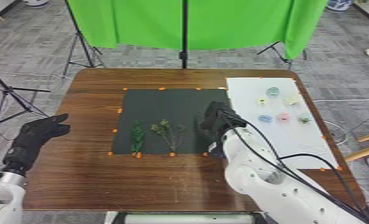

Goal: Arrange flowers

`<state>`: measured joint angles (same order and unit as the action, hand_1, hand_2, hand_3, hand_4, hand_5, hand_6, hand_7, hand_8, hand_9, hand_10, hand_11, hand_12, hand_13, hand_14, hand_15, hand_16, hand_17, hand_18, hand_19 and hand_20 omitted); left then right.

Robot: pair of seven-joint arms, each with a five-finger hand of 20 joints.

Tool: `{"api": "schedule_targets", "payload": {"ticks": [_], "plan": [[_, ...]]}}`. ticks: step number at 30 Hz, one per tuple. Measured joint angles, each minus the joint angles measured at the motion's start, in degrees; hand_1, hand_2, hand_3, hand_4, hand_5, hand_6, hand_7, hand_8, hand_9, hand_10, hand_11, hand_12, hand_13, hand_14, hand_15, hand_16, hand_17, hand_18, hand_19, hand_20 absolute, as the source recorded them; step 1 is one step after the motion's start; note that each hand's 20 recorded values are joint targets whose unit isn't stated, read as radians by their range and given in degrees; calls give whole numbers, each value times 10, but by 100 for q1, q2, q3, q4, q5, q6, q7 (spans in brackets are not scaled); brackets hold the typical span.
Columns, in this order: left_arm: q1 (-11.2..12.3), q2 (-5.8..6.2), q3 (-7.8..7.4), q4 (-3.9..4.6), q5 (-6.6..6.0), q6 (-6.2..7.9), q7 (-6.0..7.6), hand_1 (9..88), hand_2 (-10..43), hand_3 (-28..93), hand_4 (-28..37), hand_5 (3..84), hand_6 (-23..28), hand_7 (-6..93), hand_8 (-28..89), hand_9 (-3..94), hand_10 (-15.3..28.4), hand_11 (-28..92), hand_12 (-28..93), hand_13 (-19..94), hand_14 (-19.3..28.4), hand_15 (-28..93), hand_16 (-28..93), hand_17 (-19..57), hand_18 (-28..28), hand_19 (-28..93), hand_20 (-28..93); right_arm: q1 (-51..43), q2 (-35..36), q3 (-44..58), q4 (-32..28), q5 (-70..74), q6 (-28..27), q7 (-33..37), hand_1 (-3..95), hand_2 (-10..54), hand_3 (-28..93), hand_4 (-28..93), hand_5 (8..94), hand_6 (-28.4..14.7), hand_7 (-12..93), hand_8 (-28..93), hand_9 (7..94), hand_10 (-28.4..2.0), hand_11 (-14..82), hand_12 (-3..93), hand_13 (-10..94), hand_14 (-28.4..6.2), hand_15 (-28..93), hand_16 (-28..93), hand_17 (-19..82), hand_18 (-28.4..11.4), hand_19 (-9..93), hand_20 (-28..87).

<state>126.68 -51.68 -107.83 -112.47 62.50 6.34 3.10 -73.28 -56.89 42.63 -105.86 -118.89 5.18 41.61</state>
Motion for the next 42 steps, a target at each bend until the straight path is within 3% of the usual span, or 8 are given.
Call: {"api": "schedule_targets", "payload": {"ticks": [5, 11, 22, 42], "plan": [[-2, 0, -7, -1, 8, -23, -16, 279, 119, 638, -256, 479, 83, 77, -56, 498, 158, 186, 102, 407, 194, 164, -32, 112, 121, 104, 145, -229, 19, 216, -13, 127, 1, -180, 550, -95, 563, 34, 772, -53, 447, 203, 928, -108, 490, 250, 937, 15, 722, 197, 761, -102, 932, 534], [6, -18, -23, -4, 11, -39, -27, 279, 118, 637, -254, 479, 83, 76, -56, 498, 158, 187, 102, 408, 193, 163, -32, 111, 121, 104, 145, -83, -34, -187, 71, 240, 57, 226, 551, -95, 558, 21, 774, -52, 447, 196, 930, -108, 485, 249, 937, 14, 718, 196, 761, -100, 932, 526], [0, -20, -25, -4, 25, -74, -42, 279, 117, 635, -252, 478, 84, 76, -56, 498, 159, 186, 102, 408, 193, 163, -31, 111, 121, 103, 144, 56, -217, -366, 113, 436, 124, 138, 543, -95, 563, 19, 771, -55, 443, 195, 931, -106, 476, 250, 937, 10, 708, 198, 757, -101, 932, 514], [3, -19, -44, -5, 82, -212, -87, 283, 98, 640, -245, 473, 81, 75, -55, 492, 157, 182, 103, 407, 193, 161, -31, 109, 122, 101, 143, 241, 72, -621, 106, 53, -76, 18, 510, -95, 533, 30, 754, -47, 458, 189, 917, -101, 485, 251, 937, 10, 697, 208, 743, -109, 932, 530]]}}
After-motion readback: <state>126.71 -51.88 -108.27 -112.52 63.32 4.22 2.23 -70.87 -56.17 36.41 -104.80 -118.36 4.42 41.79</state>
